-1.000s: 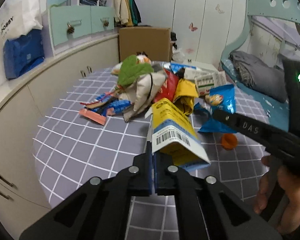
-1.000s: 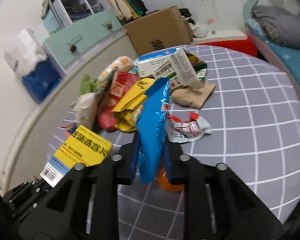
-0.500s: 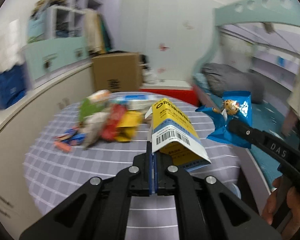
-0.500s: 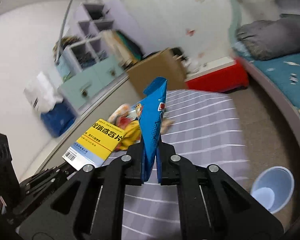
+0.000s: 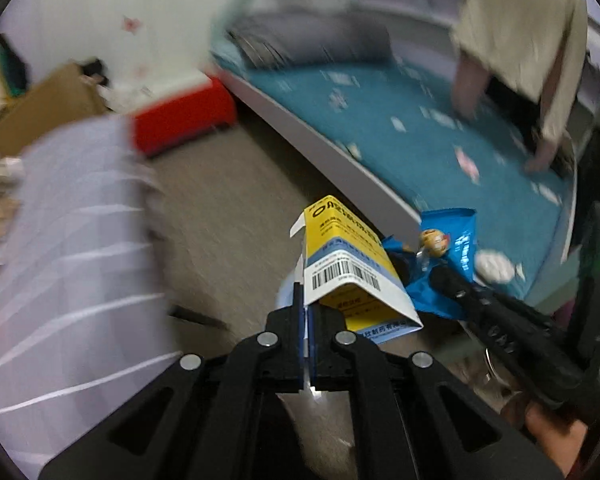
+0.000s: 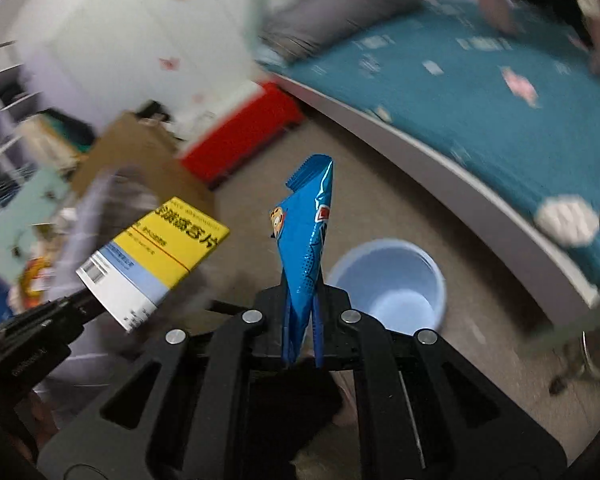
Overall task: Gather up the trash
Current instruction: 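Carry both items to the blue bucket and open both tools to drop them, then return to the table and grasp the orange bottle cap with the left tool, then grasp the red-white wrapper with the right tool while the left holds the cap, then carry cap and wrapper over the bucket and open both tools to drop them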
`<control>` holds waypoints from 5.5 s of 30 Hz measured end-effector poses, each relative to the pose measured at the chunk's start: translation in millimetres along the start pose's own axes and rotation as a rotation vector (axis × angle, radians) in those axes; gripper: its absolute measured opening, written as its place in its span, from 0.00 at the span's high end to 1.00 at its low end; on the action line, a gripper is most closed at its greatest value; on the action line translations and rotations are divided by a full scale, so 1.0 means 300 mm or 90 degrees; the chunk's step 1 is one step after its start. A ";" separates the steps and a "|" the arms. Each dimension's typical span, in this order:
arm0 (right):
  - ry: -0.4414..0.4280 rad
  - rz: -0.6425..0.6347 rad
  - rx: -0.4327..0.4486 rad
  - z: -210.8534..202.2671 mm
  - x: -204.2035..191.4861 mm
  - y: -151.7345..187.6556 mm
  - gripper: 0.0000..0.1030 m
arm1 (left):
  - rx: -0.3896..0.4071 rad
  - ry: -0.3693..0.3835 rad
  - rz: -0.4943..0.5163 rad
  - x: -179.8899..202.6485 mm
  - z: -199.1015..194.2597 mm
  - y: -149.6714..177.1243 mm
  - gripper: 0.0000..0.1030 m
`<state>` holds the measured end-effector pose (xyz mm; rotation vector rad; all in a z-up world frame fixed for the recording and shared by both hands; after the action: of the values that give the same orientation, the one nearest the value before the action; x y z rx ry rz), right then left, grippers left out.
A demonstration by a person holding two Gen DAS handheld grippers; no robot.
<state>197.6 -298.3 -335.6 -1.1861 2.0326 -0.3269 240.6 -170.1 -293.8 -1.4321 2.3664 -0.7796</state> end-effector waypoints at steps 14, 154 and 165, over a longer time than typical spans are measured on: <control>0.105 0.146 -0.155 0.512 0.406 0.191 0.92 | -0.279 -0.001 0.054 0.057 0.775 0.146 0.98; -0.052 -0.107 0.009 -0.034 -0.312 -0.097 0.77 | 0.013 0.049 -0.050 -0.118 -0.080 -0.066 0.72; 0.046 0.040 0.048 0.094 0.106 -0.117 0.77 | -0.115 0.084 -0.005 0.088 0.343 -0.089 0.69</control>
<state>230.9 -339.7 -350.9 -1.0770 2.0969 -0.4172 297.3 -234.7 -361.6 -1.5024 2.5903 -0.6969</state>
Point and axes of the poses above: each gripper's, at about its wrist camera, not at the fingertips, and z roughly the way its jaws point, x to its right, y to its underside, the point moved 10 cm from there along z, roughly the way its jaws point, and after that the axes turned 3 degrees about y, right-handed, at the moved point
